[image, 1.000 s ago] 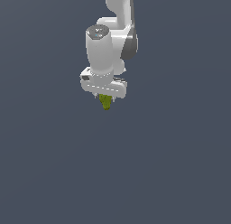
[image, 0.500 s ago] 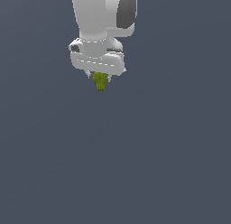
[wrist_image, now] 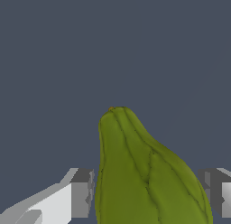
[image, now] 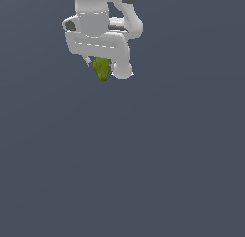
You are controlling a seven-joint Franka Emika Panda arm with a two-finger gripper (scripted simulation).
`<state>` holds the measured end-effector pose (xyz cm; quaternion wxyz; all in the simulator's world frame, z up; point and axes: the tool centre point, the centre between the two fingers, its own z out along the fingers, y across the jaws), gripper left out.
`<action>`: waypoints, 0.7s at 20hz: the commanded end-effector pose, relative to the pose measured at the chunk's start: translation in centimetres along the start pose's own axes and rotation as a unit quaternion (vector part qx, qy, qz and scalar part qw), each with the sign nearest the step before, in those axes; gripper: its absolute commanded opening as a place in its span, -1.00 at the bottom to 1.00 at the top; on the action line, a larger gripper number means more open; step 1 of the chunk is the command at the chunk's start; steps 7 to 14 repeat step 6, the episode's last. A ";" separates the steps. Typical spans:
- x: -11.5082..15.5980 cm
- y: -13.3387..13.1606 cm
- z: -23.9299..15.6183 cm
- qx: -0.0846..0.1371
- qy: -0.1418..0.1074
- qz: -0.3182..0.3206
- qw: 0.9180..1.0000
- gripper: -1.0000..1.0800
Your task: Pick up the object and move it to a goal position.
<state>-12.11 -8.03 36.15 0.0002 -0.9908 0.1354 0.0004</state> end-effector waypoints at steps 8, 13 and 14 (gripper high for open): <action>-0.1 0.3 -1.6 0.000 0.000 0.000 1.000 -1.00; -0.1 0.3 -1.6 0.000 0.000 0.000 1.000 -1.00; -0.1 0.3 -1.6 0.000 0.000 0.000 1.000 -1.00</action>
